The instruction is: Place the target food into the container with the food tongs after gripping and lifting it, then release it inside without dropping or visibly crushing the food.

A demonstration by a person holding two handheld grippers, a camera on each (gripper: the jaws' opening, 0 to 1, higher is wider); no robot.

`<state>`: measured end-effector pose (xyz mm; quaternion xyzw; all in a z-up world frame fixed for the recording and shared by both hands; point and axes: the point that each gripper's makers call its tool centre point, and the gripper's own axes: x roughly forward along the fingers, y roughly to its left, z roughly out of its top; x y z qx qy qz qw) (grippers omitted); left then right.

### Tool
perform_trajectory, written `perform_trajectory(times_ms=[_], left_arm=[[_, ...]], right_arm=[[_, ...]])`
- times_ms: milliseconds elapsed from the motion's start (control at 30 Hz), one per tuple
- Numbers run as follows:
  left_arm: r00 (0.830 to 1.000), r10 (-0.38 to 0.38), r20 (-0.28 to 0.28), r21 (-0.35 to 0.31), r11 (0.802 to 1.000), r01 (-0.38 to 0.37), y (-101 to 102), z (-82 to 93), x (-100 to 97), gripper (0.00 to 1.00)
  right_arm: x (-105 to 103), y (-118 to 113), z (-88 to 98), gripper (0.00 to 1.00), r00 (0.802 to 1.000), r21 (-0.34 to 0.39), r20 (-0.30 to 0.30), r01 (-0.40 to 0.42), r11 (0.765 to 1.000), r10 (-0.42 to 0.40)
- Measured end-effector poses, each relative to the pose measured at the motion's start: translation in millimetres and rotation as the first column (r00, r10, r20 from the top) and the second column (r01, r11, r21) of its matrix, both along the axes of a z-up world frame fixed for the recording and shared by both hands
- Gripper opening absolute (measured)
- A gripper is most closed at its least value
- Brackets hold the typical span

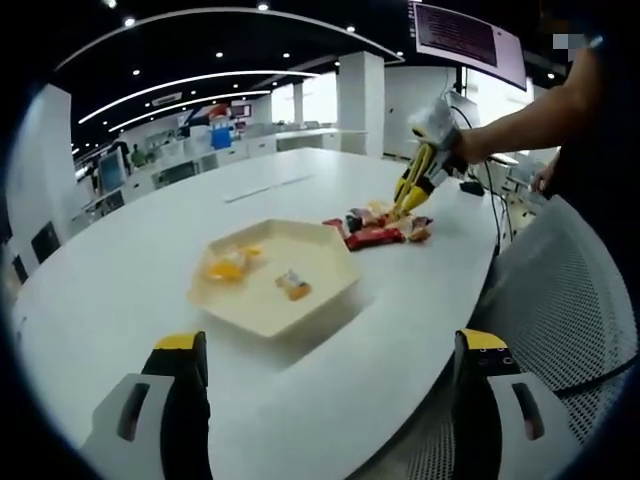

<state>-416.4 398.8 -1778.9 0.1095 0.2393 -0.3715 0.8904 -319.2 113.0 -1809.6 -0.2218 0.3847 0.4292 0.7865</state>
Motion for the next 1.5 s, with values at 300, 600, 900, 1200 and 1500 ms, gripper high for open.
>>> perform_trajectory(times_ms=[300,600,900,1200,1500], left_arm=[[1.000,-0.007,0.001,0.004,1.000,0.007,-0.4,-0.4,-0.9,0.99],[1.000,-0.012,0.003,0.007,1.000,0.012,-0.8,-0.1,-1.6,1.00],[1.000,-0.010,0.011,0.008,1.000,0.010,0.0,-0.1,-0.4,1.00],[1.000,0.000,0.026,0.015,1.000,-0.001,1.7,2.3,1.1,1.00],[0.999,-0.028,0.019,0.050,0.998,0.027,-1.4,-3.0,-1.6,0.99]], right_arm=[[9.7,-3.0,23.2,0.21,1.000,0.001,0.021,0.001,1.000,-0.001],[12.7,-2.3,43.5,0.21,0.998,-0.004,0.054,-0.016,1.000,0.017],[19.9,13.4,58.2,0.21,0.997,0.006,0.071,-0.031,1.000,0.030],[29.3,54.3,78.3,0.21,0.993,0.031,0.094,-0.080,0.996,0.077],[35.5,127.8,93.0,0.21,0.980,0.082,0.116,-0.169,0.982,0.159]])
